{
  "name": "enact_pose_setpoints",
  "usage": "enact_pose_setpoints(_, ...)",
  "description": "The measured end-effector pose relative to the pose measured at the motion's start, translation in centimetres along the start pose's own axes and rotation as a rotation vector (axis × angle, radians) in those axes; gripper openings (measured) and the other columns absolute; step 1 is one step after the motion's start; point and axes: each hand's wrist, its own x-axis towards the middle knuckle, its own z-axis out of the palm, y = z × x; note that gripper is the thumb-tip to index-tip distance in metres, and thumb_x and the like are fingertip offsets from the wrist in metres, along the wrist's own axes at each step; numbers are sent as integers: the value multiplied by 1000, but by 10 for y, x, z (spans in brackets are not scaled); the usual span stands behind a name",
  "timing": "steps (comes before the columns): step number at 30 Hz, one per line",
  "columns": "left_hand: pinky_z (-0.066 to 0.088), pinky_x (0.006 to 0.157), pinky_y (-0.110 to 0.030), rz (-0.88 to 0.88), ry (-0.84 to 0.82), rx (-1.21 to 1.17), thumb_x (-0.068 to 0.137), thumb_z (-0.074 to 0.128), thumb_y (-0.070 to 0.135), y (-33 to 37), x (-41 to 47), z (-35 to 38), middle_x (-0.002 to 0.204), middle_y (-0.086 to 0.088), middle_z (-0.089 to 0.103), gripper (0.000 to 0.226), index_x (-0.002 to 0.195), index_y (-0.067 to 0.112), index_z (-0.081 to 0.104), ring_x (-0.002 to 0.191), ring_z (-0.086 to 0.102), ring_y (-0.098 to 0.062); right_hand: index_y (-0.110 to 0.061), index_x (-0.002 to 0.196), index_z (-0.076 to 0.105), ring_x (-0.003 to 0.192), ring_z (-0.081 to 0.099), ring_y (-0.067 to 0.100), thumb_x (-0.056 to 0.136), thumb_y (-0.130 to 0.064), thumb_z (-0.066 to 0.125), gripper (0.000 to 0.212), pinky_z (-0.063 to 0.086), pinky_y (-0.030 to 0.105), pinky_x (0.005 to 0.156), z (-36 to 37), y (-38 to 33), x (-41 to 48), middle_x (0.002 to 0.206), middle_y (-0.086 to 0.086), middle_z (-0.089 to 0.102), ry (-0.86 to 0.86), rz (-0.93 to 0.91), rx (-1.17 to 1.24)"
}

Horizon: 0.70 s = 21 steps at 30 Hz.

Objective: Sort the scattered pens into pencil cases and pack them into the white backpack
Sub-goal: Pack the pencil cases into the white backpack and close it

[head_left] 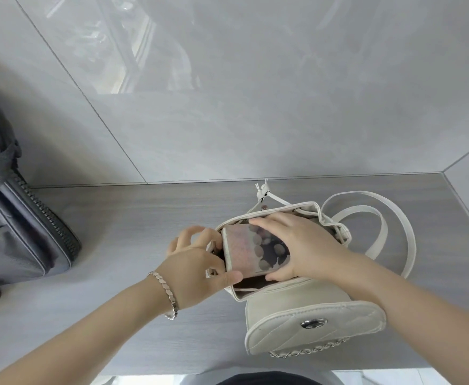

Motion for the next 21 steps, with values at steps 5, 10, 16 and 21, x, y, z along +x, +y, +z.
enact_pose_setpoints(5, 15, 94, -21, 63, 2, 31, 51, 19, 75, 8, 4, -3, 84, 24, 29, 78, 73, 22, 72, 102, 16, -8, -29, 125, 41, 102, 57, 19, 44, -53, 75, 91, 45, 32, 85, 12, 4, 0, 111, -6, 56, 66, -44, -245)
enact_pose_setpoints(10, 17, 97, -24, 69, 33, 55, 46, 29, 77, 3, 6, -2, 81, 27, 32, 71, 67, 23, 71, 109, 15, -5, -21, 114, 41, 81, 61, 19, 34, -59, 75, 95, 49, 30, 71, 17, -2, 0, 93, -1, 58, 100, -73, -361)
enact_pose_setpoints(16, 47, 70, -33, 194, 385, 294, 63, 38, 72, -3, 14, -2, 63, 20, 56, 58, 39, 23, 59, 84, 64, -20, -20, 123, 43, 101, 56, 19, 54, -73, 52, 87, 43, 34, 86, 5, -4, -1, 112, -2, 55, -2, -96, -340)
enact_pose_setpoints(21, 51, 58, -28, 261, 420, 445, 64, 45, 48, 0, 21, 12, 54, 12, 54, 38, 42, 22, 60, 70, 53, -18, -18, 111, 62, 83, 63, 20, 60, -74, 47, 77, 52, 33, 71, 23, -17, 1, 92, 0, 65, -28, 14, -444)
